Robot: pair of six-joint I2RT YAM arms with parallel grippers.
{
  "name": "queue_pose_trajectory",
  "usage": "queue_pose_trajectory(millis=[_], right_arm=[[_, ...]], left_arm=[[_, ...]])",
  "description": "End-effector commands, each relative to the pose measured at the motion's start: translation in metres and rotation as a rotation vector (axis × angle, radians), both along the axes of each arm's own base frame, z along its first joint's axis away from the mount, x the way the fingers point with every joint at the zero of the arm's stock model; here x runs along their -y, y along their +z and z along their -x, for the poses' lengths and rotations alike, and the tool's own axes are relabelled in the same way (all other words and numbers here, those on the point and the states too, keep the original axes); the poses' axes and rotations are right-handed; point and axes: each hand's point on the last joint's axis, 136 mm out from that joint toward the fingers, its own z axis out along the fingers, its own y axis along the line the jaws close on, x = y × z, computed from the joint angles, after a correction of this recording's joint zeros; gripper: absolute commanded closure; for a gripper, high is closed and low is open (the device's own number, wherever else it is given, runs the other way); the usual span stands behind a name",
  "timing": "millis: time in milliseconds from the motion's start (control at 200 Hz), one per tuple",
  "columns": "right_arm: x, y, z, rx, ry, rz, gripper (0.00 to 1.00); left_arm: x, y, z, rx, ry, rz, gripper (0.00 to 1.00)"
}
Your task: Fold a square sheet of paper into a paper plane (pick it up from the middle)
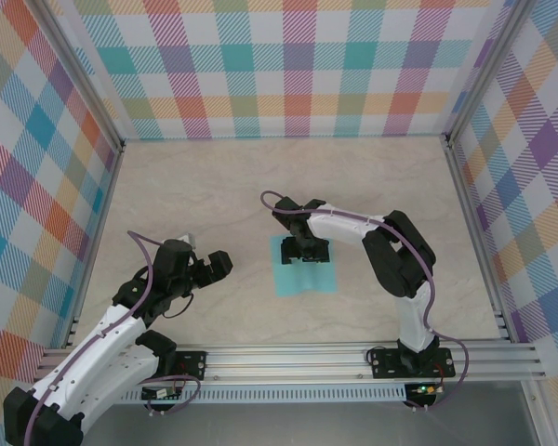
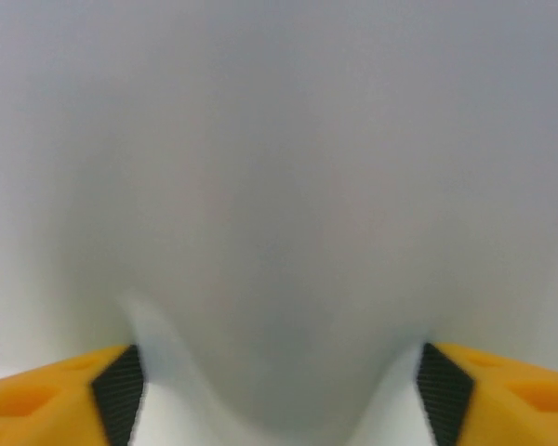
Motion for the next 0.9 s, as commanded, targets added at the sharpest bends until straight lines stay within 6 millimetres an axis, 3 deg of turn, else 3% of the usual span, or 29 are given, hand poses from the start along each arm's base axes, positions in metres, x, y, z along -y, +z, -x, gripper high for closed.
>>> queue_pose_trajectory(millis=[0,420,570,750,810,895], right_arm=[[0.004,-0.018,0.019,-0.086,0.020,0.035,0.34],[-0.001,0.058,-0.002,0.066,0.040,-0.050,0.75],[-0.010,0.085,-0.006,0.103,0.029,-0.190,0.76],[-0.045,0.132,-0.011,0.097,0.000,-0.649,0.73],[-0.048,0.138,-0.016,0.091,-0.038,-0.770,0.72],[-0.044,0.129,-0.021,0.054,-0.105,-0.860,0.69]], left_arm=[[-0.001,0.010,0.000,0.008,-0.006,0.003,0.00],[-0.004,0.014,0.001,0.020,0.001,-0.003,0.00],[-0.005,0.014,0.002,0.021,0.006,-0.003,0.00],[-0.002,0.016,0.001,0.022,0.001,0.017,0.00],[0.002,0.017,0.000,0.022,-0.005,0.035,0.00],[0.011,0.019,-0.001,0.021,-0.027,0.077,0.00]])
